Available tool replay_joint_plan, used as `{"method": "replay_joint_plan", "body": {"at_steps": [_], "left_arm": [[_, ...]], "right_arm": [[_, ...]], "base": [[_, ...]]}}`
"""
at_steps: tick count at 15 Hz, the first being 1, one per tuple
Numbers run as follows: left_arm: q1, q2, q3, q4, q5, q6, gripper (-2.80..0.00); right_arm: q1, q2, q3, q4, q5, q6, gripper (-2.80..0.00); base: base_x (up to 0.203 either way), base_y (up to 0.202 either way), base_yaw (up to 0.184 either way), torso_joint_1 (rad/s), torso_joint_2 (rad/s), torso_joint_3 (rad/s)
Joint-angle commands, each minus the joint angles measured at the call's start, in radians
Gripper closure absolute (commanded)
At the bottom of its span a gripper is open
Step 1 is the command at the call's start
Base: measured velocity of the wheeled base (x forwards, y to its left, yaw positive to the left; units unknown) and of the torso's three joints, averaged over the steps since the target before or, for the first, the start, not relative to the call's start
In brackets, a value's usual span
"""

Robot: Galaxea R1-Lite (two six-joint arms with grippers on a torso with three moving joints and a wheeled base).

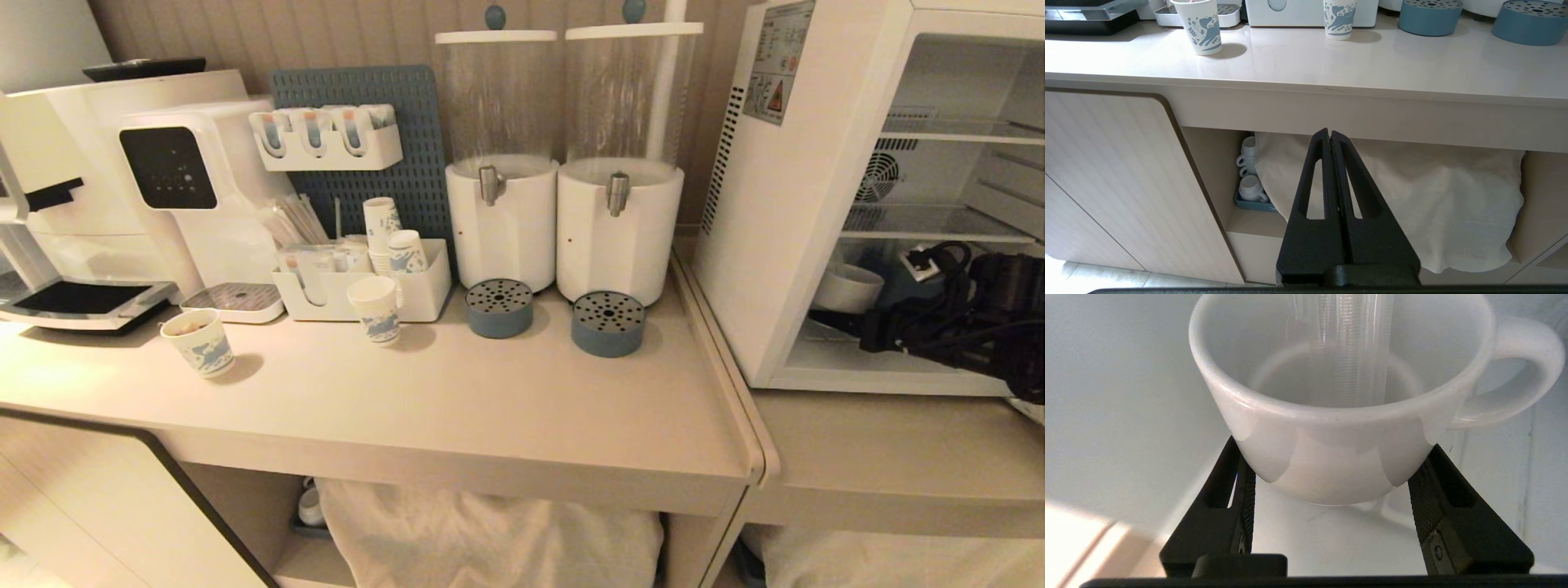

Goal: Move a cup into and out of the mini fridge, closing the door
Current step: Take the ceramic cup out of the freezer

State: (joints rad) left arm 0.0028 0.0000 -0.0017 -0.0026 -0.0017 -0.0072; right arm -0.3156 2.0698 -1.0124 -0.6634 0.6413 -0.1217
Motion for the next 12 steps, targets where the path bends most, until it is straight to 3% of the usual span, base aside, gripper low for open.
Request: {"method": "replay_joint_plan", "body": {"at_steps": [1, 12], "left_arm": [[0.0, 0.0, 0.0, 0.0, 0.0, 0.0, 0.0], [0.0, 0.002, 0.0, 0.0, 0.0, 0.0, 0.0]], "right_arm": [[0.002, -0.068, 0.047, -0.004, 0.004, -0.003, 0.0], [-0.011, -0.371, 0.378, -0.01, 0.034, -0.056, 0.0]], "base": [[0.0, 0.0, 0.0, 0.0, 0.0, 0.0], [0.0, 0.0, 0.0, 0.0, 0.0, 0.0]]}}
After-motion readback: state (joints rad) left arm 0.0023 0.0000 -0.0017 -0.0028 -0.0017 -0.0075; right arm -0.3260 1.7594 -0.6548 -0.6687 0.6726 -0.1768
